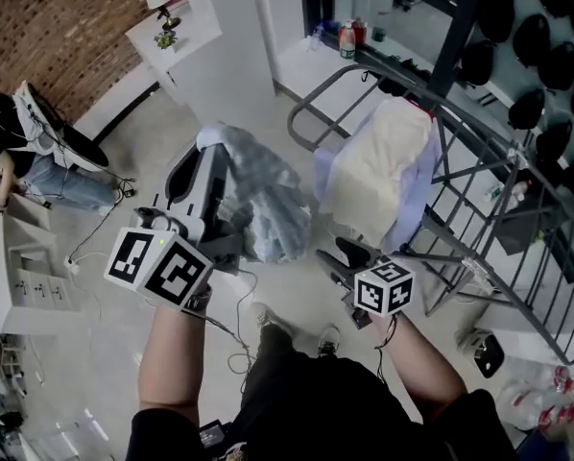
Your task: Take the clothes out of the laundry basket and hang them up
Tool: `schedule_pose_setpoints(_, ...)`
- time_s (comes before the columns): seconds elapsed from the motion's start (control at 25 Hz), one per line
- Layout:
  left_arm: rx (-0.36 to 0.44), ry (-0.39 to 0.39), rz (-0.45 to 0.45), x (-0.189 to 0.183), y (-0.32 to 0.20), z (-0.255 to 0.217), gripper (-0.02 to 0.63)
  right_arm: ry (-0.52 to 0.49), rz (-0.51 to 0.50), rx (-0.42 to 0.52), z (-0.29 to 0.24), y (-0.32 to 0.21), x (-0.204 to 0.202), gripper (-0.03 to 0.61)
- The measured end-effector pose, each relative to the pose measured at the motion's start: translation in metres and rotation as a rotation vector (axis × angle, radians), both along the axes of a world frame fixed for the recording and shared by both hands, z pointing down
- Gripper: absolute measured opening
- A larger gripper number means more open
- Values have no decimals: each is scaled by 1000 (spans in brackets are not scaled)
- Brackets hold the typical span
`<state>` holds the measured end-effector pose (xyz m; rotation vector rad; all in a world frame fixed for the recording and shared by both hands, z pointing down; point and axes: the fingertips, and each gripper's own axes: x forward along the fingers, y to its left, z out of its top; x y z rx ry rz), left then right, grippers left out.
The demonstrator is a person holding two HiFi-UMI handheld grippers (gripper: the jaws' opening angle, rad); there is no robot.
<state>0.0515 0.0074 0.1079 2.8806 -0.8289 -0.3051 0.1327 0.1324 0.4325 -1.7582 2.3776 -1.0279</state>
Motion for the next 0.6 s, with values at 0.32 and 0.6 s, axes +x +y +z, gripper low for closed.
schedule_pose_setpoints(0.32,12,71,100,34,54,-38,15,-64,14,-116,65,53,25,283)
schedule_pose_setpoints(0.6,9,130,228,33,83,-70,15,-146,60,-157,101,58,19,318)
